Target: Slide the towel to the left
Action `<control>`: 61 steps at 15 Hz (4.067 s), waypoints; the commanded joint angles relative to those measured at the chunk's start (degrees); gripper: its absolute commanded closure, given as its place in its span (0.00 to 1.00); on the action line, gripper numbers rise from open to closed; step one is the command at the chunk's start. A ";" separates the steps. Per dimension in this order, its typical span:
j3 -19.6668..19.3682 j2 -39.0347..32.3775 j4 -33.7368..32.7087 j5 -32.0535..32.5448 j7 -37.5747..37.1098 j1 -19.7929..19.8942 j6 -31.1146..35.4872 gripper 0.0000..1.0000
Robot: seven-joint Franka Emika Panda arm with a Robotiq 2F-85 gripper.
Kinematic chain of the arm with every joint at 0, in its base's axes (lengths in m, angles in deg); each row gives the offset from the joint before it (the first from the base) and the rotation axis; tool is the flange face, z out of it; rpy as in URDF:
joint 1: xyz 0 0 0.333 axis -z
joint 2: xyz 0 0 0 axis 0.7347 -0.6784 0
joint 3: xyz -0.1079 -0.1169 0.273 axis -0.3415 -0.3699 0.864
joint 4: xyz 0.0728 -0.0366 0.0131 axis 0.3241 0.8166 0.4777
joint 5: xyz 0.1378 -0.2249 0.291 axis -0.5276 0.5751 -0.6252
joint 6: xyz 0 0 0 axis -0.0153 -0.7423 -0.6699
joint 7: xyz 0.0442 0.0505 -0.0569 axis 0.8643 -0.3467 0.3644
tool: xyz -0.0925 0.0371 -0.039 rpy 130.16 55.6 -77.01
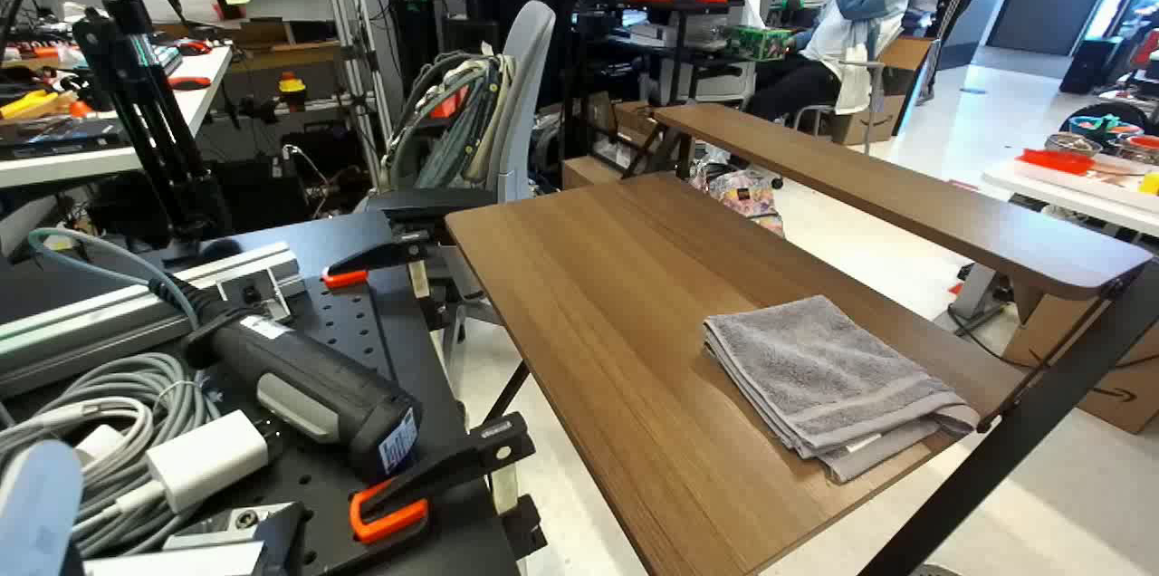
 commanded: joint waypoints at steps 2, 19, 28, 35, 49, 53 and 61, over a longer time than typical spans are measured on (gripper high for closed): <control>0.06 -0.02 -0.19 -0.06 0.01 0.03 -0.16 0.00; 0.18 -2.99 -1.37 -3.31 -2.30 -1.23 1.13 0.00; 2.26 -25.85 -8.15 -20.28 -12.18 -5.96 21.42 0.00; 2.64 -51.33 -21.85 -21.40 -20.25 -2.46 33.42 0.00; 6.89 -87.17 -53.84 -30.72 -22.27 8.78 30.56 0.00; 6.65 -93.30 -60.05 -29.70 -24.19 9.24 31.56 0.00; 5.67 -103.43 -67.70 -27.74 -27.77 7.50 31.84 0.00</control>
